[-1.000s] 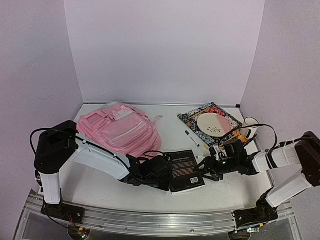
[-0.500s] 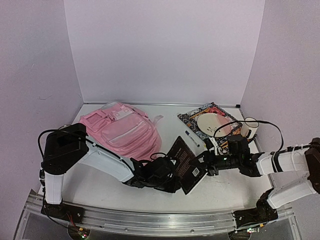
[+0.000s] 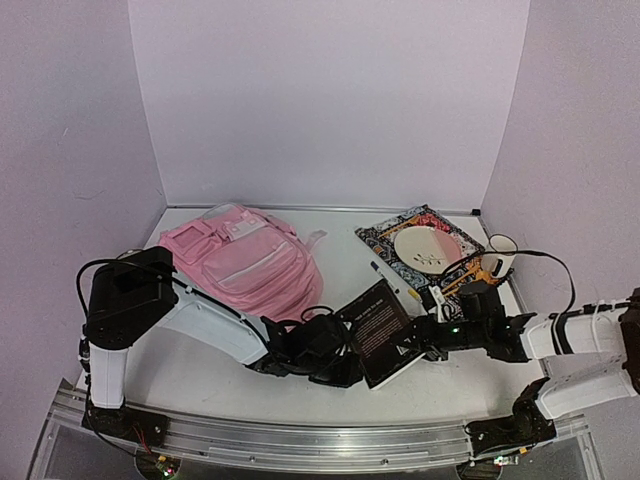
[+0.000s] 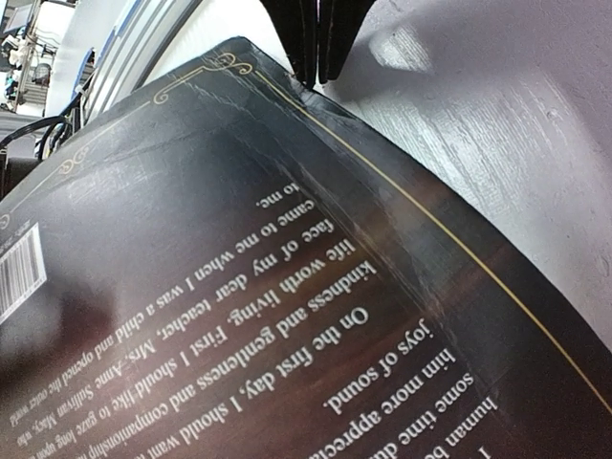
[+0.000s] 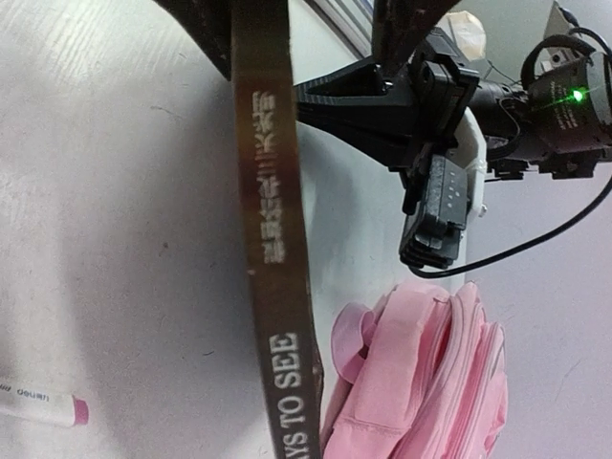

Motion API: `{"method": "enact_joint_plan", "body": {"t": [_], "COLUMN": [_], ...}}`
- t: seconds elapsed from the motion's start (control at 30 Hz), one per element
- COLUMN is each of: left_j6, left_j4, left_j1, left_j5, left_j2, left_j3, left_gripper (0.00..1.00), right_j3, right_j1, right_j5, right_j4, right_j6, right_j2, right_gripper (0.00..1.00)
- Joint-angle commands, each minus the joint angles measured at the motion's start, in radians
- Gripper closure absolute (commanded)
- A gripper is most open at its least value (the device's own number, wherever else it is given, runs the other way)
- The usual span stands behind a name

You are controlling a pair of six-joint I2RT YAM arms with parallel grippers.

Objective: Pack the student bag
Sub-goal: Pick up the book from the center of the board.

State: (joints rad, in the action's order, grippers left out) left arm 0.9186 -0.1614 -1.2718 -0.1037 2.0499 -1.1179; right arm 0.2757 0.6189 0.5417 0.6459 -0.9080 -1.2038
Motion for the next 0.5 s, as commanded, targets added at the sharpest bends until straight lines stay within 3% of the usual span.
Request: {"method": "enact_joint_plan", "body": {"t": [0.0, 0.27, 0.47], "left_j6": [0.018, -0.004, -0.060], "left_j4": [0.001, 0.008, 0.057], "left_j1": [-0.009, 0.009, 0.029], "left_j5": [0.006, 0.071, 0.118], "left_j2": [-0.020, -0.177, -0.283], "left_j3": [0.012, 0.080, 0.092], "left_gripper": [0.94, 0.82, 0.72], "right_j3": [-0.003, 0.015, 0.046], "right_j1": [0.009, 0.009, 0.008], "right_j5": [-0.042, -0.063, -0.074], "right_j4": [-0.004, -0.025, -0.043], "right_j6": [0.013, -0.003, -0.013], "right_j2": [0.054, 0.098, 0.151], "right_gripper": [0.68, 0.97, 1.00]}}
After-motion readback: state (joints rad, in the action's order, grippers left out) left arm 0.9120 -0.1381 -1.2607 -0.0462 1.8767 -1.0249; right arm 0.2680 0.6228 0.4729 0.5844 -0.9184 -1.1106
